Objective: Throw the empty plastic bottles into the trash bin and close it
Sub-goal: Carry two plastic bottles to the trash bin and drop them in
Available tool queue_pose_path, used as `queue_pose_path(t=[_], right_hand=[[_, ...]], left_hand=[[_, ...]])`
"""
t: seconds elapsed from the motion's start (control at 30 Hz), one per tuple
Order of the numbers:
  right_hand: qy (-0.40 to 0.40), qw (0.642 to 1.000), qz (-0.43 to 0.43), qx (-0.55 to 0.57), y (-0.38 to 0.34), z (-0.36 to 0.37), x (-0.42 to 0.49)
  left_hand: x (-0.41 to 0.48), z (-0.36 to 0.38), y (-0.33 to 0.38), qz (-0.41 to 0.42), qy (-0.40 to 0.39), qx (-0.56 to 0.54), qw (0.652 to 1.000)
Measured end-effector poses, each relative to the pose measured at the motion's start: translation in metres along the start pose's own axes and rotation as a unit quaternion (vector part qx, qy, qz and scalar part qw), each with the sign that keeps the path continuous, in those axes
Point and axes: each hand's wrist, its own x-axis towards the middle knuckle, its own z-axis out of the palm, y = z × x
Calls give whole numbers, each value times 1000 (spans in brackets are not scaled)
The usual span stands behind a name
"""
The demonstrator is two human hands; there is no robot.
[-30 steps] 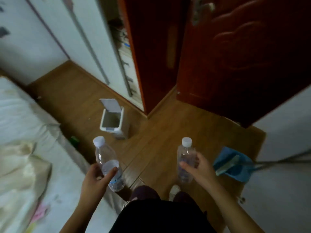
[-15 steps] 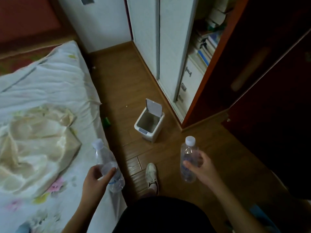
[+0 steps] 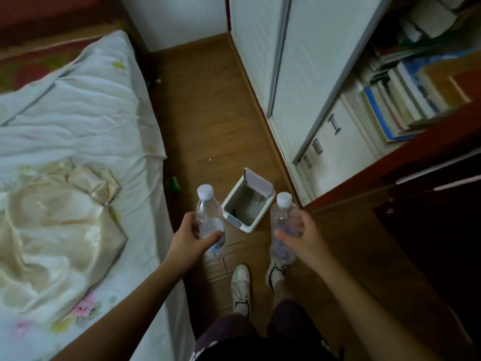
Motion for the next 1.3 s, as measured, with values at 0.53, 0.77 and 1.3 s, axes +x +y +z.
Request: queue_pose_path(t=[0.53, 0.77, 1.3], right_hand=[[-87, 988, -6, -129, 59, 69, 250], [-73, 987, -25, -141, 98, 112, 314], [-56, 986, 0, -155, 187, 139, 323]], left_hand=[[162, 119, -91, -123, 83, -114, 982], [219, 154, -149, -121, 96, -144, 977], [296, 194, -160, -59, 96, -137, 984]])
